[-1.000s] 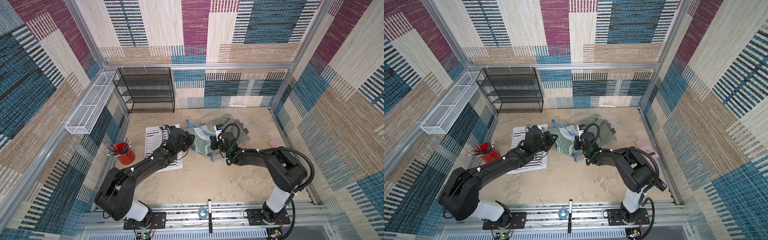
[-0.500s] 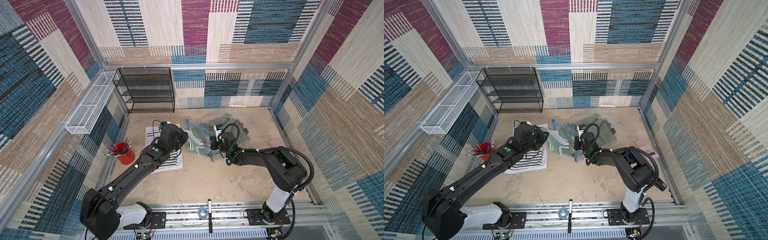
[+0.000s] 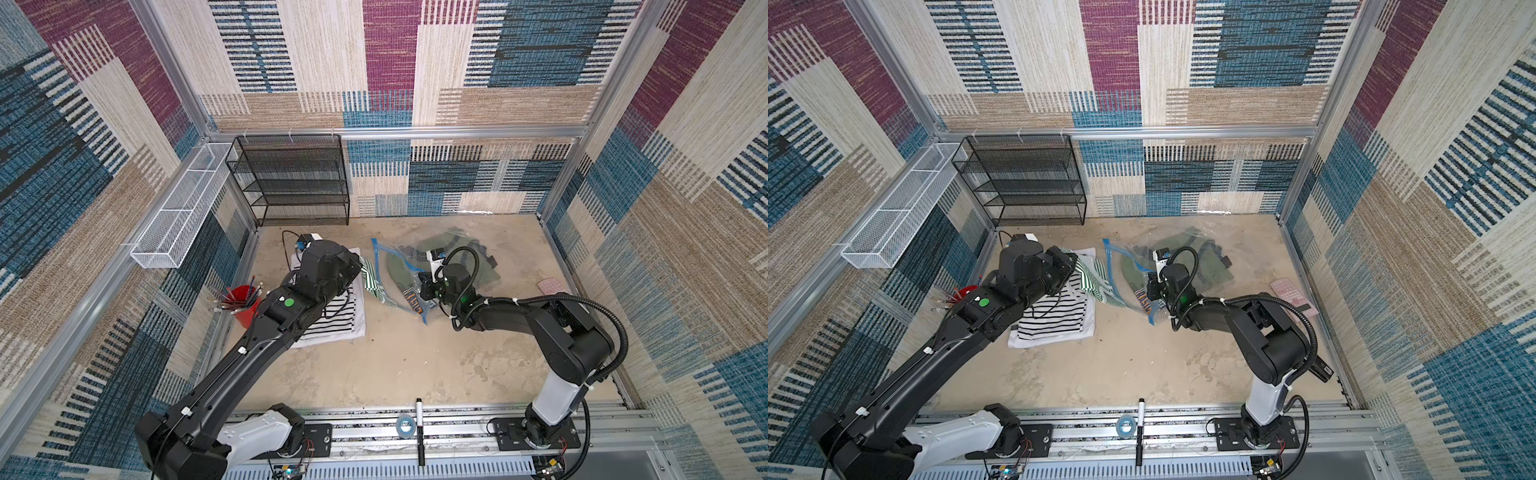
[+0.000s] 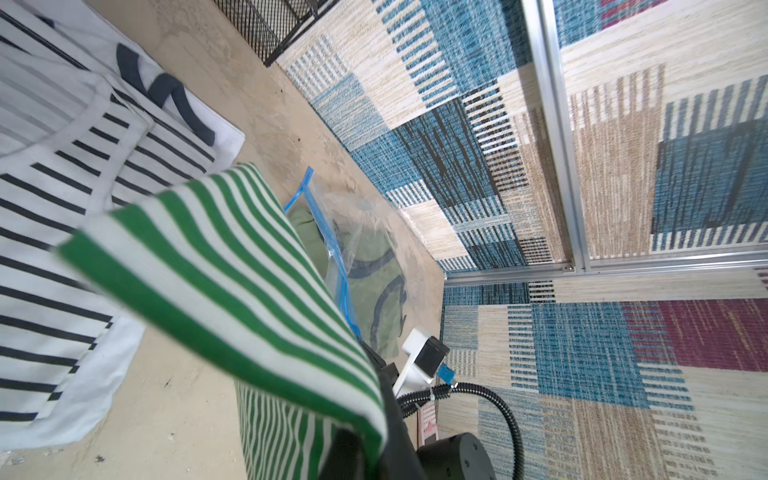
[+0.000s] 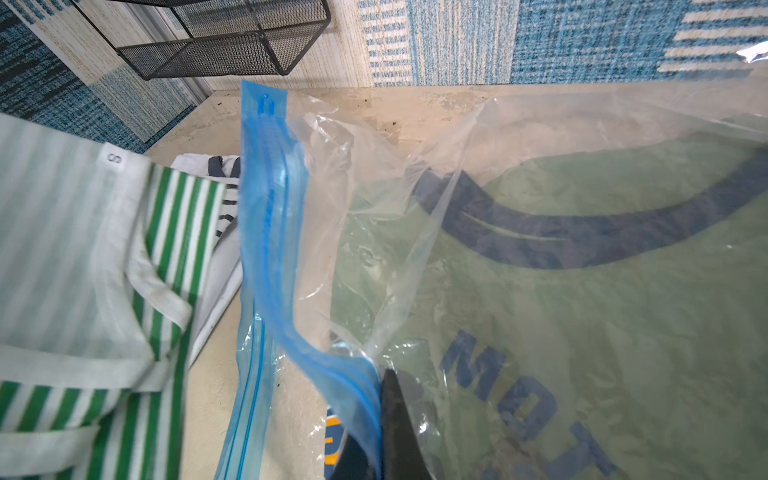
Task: Take the tank top out of the vacuum bag
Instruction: Take out the tank top from the vacuum bag.
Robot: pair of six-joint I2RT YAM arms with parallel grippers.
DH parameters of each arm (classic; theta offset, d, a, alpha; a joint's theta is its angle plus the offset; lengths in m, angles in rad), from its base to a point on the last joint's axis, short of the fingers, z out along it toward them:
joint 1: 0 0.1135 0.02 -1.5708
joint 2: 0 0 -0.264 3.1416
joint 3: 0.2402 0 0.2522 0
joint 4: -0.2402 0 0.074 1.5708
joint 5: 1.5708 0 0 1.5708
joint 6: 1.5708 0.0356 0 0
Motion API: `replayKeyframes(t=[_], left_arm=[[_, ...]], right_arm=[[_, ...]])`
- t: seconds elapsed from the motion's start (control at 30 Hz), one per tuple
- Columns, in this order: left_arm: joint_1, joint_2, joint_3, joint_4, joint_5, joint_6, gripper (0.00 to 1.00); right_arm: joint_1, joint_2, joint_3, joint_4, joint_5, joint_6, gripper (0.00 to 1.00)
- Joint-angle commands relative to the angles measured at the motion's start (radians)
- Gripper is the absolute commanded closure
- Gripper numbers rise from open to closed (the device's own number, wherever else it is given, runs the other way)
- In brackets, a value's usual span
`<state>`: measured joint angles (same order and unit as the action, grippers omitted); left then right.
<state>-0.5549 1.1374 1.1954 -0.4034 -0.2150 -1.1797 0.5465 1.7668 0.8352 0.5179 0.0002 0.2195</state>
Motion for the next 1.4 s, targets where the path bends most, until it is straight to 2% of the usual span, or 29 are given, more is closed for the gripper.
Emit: replayKeyframes(t=[0.0, 0.3, 0.4, 0.6, 1.03, 1.2, 1.37], left_arm=[[-0.001, -0.015, 0.025, -0.022, -0.096, 0.035, 1.0], [0.001, 0.018, 0.062, 0.041, -0.292, 0.13, 1.0], [0.007, 0.047, 0.072, 0.1, -0.359, 0.186, 1.0], [0.045, 0.143, 0.092, 0.281, -0.408, 0.311, 1.0], [0.162, 0.379, 0.144, 0.611, -0.42, 0.38, 1.0], [0.208, 0.456, 0.19, 0.611, -0.394, 0.347, 1.0], [0.256, 0.516, 0.186, 0.694, -0.342, 0.324, 1.0]], right_arm=[[0.0, 0.002, 0.012, 0.011, -0.005, 0.003, 1.0], [0.0, 0.005, 0.015, 0.009, -0.01, 0.001, 1.0], [-0.001, 0.003, 0.015, 0.009, -0.018, 0.001, 1.0], [-0.001, -0.011, 0.009, 0.009, -0.033, 0.006, 1.0], [-0.001, 0.003, 0.019, -0.003, -0.049, 0.009, 1.0], [-0.002, 0.008, 0.023, -0.004, -0.057, 0.012, 1.0], [0.0, 0.018, 0.028, -0.009, -0.066, 0.012, 1.0]])
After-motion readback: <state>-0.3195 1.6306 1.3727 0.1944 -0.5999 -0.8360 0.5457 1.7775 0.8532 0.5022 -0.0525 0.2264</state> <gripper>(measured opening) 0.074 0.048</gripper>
